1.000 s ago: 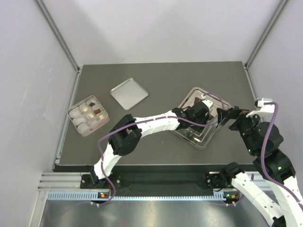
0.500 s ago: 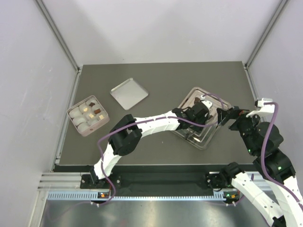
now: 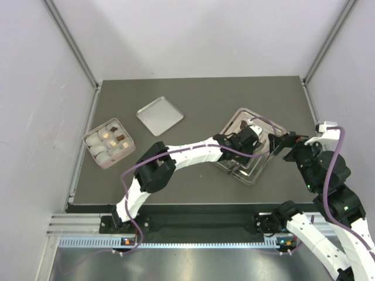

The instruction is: Pack the chocolate

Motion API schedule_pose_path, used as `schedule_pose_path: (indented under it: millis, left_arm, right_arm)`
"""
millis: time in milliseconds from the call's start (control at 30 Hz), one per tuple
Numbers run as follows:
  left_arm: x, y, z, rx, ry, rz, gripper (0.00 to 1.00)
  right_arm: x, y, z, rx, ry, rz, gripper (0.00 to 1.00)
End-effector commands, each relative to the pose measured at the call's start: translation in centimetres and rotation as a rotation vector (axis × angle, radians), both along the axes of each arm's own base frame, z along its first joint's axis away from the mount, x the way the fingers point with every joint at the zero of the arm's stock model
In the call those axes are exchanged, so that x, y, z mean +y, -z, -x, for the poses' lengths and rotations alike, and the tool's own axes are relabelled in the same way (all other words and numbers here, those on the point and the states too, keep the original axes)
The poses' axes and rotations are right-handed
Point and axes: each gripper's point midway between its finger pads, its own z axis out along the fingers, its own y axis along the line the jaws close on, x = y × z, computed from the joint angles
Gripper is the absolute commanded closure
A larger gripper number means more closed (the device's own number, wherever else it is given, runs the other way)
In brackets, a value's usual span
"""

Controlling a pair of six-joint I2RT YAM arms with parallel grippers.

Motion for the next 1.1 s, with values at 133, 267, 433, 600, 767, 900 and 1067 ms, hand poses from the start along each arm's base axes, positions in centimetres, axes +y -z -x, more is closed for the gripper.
schedule_pose_path:
  millis: [133,267,433,600,767,900,1067]
  left_arm:
    - [-0.5,-5.9,-0.3,-0.011,-0.065,0.113,0.64]
    - [-0.1,-8.0,-0.6,0.013,-0.086,0.161,0.64]
    - [1.8,-9.8,-2.1,0.038,-0.138,0.186,0.65]
    - [6.3,-12.8,-4.6,0.002,-0.228,0.179,0.65]
    - [14.2,-15.7,-7.2,-0.026,-0.409,0.162,0.66]
    - [24.5,-15.1,-8.8,-0.009,-0.642,0.128,0.67]
    - [37.6,-15.5,-7.5,-0.019,-0.943,0.101,0.65]
  right_arm:
    - [-0.2,-1.4,0.6,-0.03,-0.002,-0.027,0.0]
    - [-0.1,-1.4,0.6,-0.028,-0.004,-0.03,0.0]
    - [0.0,-1.3,0.5,-0.029,-0.007,-0.034,0.0]
    - [0.3,-1.2,0.3,-0.03,-0.015,-0.037,0.0]
    - [0.6,-0.7,0.1,-0.022,-0.027,-0.037,0.0]
    - [0.9,-0.2,0.0,-0.017,-0.037,-0.038,0.0]
    - [1.5,0.1,-0.2,-0.018,-0.063,-0.044,0.0]
